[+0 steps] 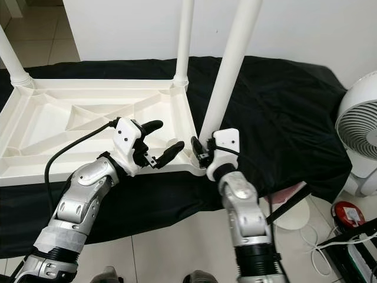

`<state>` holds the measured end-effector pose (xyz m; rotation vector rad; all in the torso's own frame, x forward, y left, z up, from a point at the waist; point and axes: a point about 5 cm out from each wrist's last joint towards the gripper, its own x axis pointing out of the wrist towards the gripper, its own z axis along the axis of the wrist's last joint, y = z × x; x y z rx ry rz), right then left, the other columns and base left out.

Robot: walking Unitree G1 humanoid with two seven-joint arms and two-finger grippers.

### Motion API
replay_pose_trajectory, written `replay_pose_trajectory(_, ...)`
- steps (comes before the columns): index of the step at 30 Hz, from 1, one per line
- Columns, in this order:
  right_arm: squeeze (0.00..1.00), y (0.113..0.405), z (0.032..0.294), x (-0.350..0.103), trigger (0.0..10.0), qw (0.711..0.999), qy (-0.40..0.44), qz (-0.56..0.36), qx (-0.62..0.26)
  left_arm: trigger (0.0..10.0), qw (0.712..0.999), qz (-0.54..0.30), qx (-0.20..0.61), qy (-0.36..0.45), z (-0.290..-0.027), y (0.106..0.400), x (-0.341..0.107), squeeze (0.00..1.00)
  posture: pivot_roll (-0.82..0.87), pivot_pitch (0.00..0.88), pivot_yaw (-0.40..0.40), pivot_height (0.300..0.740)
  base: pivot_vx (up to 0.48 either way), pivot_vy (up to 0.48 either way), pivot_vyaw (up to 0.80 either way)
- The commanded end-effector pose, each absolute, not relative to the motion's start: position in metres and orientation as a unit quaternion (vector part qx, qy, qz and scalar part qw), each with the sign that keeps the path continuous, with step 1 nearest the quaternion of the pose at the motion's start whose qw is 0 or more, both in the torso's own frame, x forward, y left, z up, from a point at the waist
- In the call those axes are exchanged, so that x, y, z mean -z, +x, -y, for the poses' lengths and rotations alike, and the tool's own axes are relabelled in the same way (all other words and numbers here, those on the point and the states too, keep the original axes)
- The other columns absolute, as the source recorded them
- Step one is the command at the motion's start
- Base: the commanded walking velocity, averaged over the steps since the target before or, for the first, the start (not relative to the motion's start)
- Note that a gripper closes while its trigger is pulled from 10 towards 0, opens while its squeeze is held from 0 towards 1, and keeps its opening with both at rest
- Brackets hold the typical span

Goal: Building children table

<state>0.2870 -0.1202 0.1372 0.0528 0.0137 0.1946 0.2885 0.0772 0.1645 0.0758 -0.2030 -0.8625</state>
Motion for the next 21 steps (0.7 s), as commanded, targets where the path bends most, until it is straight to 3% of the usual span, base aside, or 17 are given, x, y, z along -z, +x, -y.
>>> replay_pose_trajectory(1,0.0,0.285,0.123,-0.12,0.0,0.996,0.04,-0.055,-0.049,10.0,0.906,0.093,0.411,0.031,-0.077,0.288,-0.161,0.0,0.02,0.0,-0.063,0.74,0.0,0.0,0.0)
replay_pose_trajectory(3,0.0,0.284,0.117,-0.122,0.0,0.997,0.042,-0.052,-0.034,10.0,0.907,0.094,0.409,0.031,-0.078,0.288,-0.161,0.0,0.03,0.0,-0.064,0.74,0.0,0.0,0.0)
replay_pose_trajectory(4,0.0,0.283,0.111,-0.126,1.6,0.997,0.051,-0.036,-0.038,10.0,0.908,0.094,0.408,0.03,-0.079,0.288,-0.161,0.0,0.03,0.0,-0.063,0.74,0.0,0.0,0.0)
replay_pose_trajectory(6,0.0,0.282,0.107,-0.13,1.6,0.997,0.056,-0.026,-0.044,10.0,0.908,0.095,0.407,0.029,-0.079,0.287,-0.161,0.0,0.03,0.0,-0.063,0.74,0.0,0.0,0.0)
replay_pose_trajectory(7,0.0,0.281,0.109,-0.135,10.0,0.997,0.057,-0.006,-0.054,10.0,0.908,0.093,0.407,0.029,-0.08,0.286,-0.16,0.0,0.03,0.0,-0.063,0.74,0.0,0.0,0.0)
replay_pose_trajectory(14,0.0,0.278,0.121,-0.141,10.0,0.996,0.049,0.006,-0.072,10.0,0.905,0.084,0.415,0.031,-0.082,0.281,-0.156,0.0,0.03,0.0,-0.063,0.74,0.0,0.0,0.0)
replay_pose_trajectory(15,0.54,0.277,0.125,-0.141,10.0,0.995,0.047,0.011,-0.085,10.0,0.904,0.082,0.419,0.036,-0.083,0.278,-0.154,0.0,0.03,0.0,-0.063,0.74,0.0,0.0,0.0)
replay_pose_trajectory(16,1.0,0.275,0.129,-0.142,10.0,0.993,0.049,0.016,-0.107,10.0,0.902,0.076,0.423,0.039,-0.085,0.276,-0.152,0.0,0.03,0.0,-0.062,0.74,0.0,0.0,0.0)
replay_pose_trajectory(21,1.0,0.27,0.14,-0.145,10.0,0.986,0.032,0.036,-0.159,10.0,0.899,0.068,0.43,0.043,-0.089,0.272,-0.149,0.0,0.03,0.0,-0.063,0.74,0.0,0.0,0.0)
